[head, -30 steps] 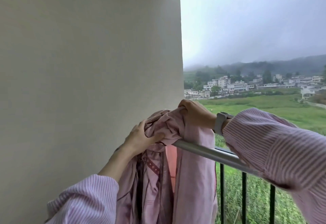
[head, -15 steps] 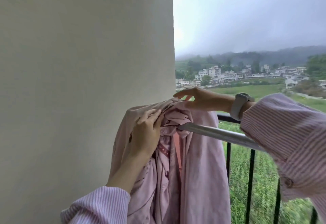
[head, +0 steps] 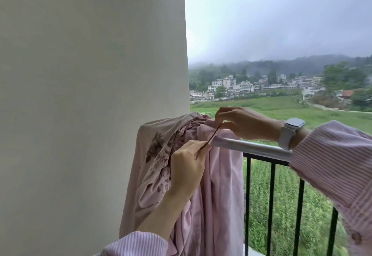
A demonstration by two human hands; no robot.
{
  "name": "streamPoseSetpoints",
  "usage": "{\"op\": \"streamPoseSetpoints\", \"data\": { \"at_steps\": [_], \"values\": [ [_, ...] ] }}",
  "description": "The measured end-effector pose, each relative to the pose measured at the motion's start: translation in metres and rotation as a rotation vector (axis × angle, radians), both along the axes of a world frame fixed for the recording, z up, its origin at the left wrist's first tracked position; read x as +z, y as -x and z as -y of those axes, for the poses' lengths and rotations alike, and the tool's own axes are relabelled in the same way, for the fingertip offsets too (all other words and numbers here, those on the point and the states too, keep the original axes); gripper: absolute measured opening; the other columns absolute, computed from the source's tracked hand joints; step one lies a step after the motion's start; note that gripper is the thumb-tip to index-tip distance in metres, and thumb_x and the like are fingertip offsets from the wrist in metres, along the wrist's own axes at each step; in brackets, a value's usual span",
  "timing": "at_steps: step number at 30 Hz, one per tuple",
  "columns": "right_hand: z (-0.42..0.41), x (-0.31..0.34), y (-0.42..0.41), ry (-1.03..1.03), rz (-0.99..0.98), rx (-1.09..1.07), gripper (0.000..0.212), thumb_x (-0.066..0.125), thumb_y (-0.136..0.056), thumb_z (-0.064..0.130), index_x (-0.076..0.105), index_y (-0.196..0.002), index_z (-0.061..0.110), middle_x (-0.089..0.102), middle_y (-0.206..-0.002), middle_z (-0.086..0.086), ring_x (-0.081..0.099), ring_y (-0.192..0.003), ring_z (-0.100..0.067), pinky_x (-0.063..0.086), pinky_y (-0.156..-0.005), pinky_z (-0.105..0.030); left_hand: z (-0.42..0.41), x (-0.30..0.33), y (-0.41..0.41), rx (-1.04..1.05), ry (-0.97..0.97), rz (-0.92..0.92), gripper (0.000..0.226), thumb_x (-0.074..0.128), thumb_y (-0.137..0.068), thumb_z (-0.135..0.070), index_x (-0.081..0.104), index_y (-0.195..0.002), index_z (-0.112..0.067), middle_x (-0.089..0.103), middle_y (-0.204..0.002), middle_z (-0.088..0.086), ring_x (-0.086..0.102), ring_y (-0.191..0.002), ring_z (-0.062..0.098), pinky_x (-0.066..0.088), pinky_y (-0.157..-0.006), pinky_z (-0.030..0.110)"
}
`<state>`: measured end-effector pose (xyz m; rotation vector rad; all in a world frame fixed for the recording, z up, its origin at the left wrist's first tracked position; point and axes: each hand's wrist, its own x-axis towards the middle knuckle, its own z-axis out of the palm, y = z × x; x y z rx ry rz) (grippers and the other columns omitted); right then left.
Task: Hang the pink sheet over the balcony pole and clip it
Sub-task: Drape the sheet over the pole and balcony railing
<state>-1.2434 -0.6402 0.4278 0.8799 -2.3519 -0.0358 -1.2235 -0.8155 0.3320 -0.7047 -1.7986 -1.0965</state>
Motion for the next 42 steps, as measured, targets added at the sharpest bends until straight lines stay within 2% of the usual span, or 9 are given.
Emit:
{"op": "streamPoseSetpoints", "data": {
  "at_steps": [7,10,15,21,26,31,34,37,42],
  "values": [
    [-0.033,0.018,-0.025,0.202,-0.075,-0.112,0.021,0.041,-0.096,0.015,0.061,-0.098,0.008,0.066,-0.101,-0.009,0.059,-0.08,-0.026,0.05,-0.068,-0.042,-0.031,0.039,-0.009,0.021,-0.034,0.059,0.017,0.06,-0.086,-0.019,0.07,-0.098,-0.013,0.073,-0.088,0.002,0.067,-0.078,0.016,0.053,-0.076,0.031],
    [-0.061,0.033,-0.04,0.269,-0.131,-0.157,0.022,0.04,-0.095,0.013,0.06,-0.097,0.006,0.065,-0.099,-0.012,0.058,-0.082,-0.027,0.046,-0.066,-0.034,-0.053,0.064,-0.008,0.07,0.051,0.038,0.019,0.058,-0.087,-0.019,0.068,-0.102,-0.01,0.072,-0.092,0.005,0.066,-0.081,0.016,0.052,-0.08,0.029],
    [-0.108,0.041,-0.066,0.351,-0.179,-0.173,0.02,0.042,-0.094,0.011,0.061,-0.092,0.004,0.066,-0.093,-0.014,0.059,-0.075,-0.027,0.045,-0.062,-0.032,-0.104,0.086,-0.018,0.12,0.127,0.026,0.018,0.055,-0.089,-0.014,0.067,-0.101,-0.008,0.071,-0.095,0.007,0.062,-0.076,0.013,0.04,-0.065,0.01],
    [-0.166,0.059,-0.084,0.485,-0.243,-0.178,0.018,0.044,-0.089,0.008,0.062,-0.092,0.009,0.066,-0.097,-0.014,0.06,-0.081,-0.032,0.05,-0.068,-0.039,-0.159,0.124,-0.055,0.201,0.172,-0.062,0.017,0.055,-0.089,-0.015,0.067,-0.099,-0.008,0.071,-0.096,0.009,0.064,-0.083,0.024,0.05,-0.076,0.029],
    [-0.21,0.058,-0.091,0.469,-0.042,-0.284,0.025,0.048,-0.082,-0.002,0.067,-0.096,0.007,0.068,-0.097,-0.015,0.057,-0.081,-0.024,0.041,-0.067,-0.025,-0.192,0.116,-0.083,0.193,0.209,0.036,0.017,0.06,-0.086,-0.022,0.066,-0.099,-0.014,0.067,-0.1,0.003,0.062,-0.08,0.016,0.053,-0.077,0.032],
    [-0.227,0.03,-0.098,0.317,0.201,-0.366,0.022,0.047,-0.085,0.004,0.068,-0.093,0.008,0.068,-0.1,-0.012,0.061,-0.09,-0.027,0.053,-0.079,-0.037,-0.168,0.047,-0.09,0.32,0.286,0.233,0.033,0.067,-0.079,-0.028,0.061,-0.108,-0.014,0.057,-0.109,0.006,0.053,-0.103,0.02,0.038,-0.087,0.026],
    [-0.22,0.02,-0.097,0.164,0.287,-0.402,0.03,0.044,-0.085,0.005,0.064,-0.107,0.008,0.065,-0.112,-0.012,0.06,-0.1,-0.028,0.052,-0.085,-0.04,-0.149,0.028,-0.088,0.433,0.185,0.274,0.036,0.069,-0.077,-0.025,0.061,-0.108,-0.009,0.056,-0.113,0.011,0.05,-0.111,0.027,0.038,-0.094,0.033],
    [-0.196,0.015,-0.102,0.091,0.384,-0.282,0.041,0.048,-0.089,0.009,0.047,-0.129,0.016,0.055,-0.128,-0.01,0.053,-0.113,-0.027,0.044,-0.096,-0.039,-0.139,0.022,-0.084,0.464,0.168,0.317,0.033,0.067,-0.079,-0.019,0.061,-0.109,-0.008,0.058,-0.115,0.013,0.051,-0.111,0.03,0.039,-0.094,0.035],
    [-0.141,0.001,-0.116,0.095,0.425,-0.01,0.046,0.053,-0.089,0.025,0.043,-0.134,0.017,0.05,-0.135,-0.009,0.049,-0.118,-0.025,0.038,-0.093,-0.029,-0.132,0.025,-0.075,0.503,0.113,0.293,0.017,0.049,-0.088,-0.008,0.065,-0.094,-0.007,0.069,-0.093,0.02,0.063,-0.088,0.036,0.049,-0.072,0.038]
  ]
}}
